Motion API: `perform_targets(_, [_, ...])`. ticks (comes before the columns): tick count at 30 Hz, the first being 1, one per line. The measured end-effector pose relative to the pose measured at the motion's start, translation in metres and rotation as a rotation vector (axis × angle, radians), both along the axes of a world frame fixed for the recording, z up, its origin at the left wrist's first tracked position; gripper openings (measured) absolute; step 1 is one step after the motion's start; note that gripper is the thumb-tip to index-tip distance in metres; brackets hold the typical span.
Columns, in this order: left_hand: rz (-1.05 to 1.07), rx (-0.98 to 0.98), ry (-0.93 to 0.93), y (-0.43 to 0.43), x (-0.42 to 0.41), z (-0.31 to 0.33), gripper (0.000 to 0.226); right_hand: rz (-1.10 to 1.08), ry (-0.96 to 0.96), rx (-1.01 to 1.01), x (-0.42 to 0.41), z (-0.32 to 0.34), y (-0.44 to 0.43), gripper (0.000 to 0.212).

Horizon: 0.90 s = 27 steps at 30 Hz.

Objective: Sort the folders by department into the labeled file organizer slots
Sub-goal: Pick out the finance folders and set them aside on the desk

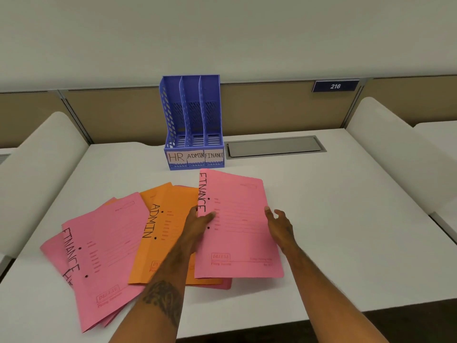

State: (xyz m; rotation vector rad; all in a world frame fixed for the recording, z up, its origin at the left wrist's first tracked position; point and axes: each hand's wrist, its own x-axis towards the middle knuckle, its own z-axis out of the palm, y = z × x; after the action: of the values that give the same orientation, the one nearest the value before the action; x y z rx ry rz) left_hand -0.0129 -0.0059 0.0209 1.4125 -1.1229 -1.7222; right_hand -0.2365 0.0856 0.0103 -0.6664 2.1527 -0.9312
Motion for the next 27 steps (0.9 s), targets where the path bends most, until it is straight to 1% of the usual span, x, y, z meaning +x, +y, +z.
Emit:
perform_targets(3, [0.011,-0.026,0.088,-0.007,0.01,0.015,0.037,0.011,-0.085,-0.078,-0.007,0.018,-0.013,0.072])
perform_targets(6, [0.028,-0.062,0.144,-0.013,0.02,0.034,0.031,0.077,-0.302,-0.201,-0.008,0.035,-0.024,0.074])
perform_targets(9, [0.036,-0.11,0.167,-0.018,0.033,0.053,0.03,0.187,-0.527,-0.283,-0.006,0.054,-0.035,0.061])
perform_targets(12, [0.055,-0.149,0.16,-0.024,0.047,0.069,0.034,0.276,-0.646,-0.347,0.003,0.073,-0.045,0.046])
perform_targets(14, [0.071,-0.157,0.152,-0.027,0.055,0.077,0.037,0.317,-0.675,-0.388,0.01,0.083,-0.051,0.041])
perform_targets(18, [0.105,-0.192,0.156,-0.027,0.077,0.092,0.04,0.369,-0.627,-0.434,0.03,0.101,-0.06,0.035])
perform_targets(20, [0.094,-0.208,0.15,-0.023,0.09,0.096,0.046,0.387,-0.613,-0.441,0.04,0.105,-0.064,0.034])
perform_targets(21, [0.097,-0.21,0.131,-0.02,0.097,0.098,0.052,0.392,-0.609,-0.444,0.044,0.106,-0.066,0.034])
perform_targets(23, [0.168,-0.176,0.074,-0.016,0.115,0.099,0.058,0.405,-0.6,-0.449,0.053,0.108,-0.071,0.034])
perform_targets(25, [0.268,-0.128,0.029,-0.014,0.14,0.093,0.057,0.419,-0.604,-0.453,0.064,0.108,-0.077,0.036])
perform_targets(27, [0.338,-0.114,-0.071,-0.012,0.169,0.082,0.059,0.428,-0.611,-0.457,0.076,0.107,-0.084,0.038])
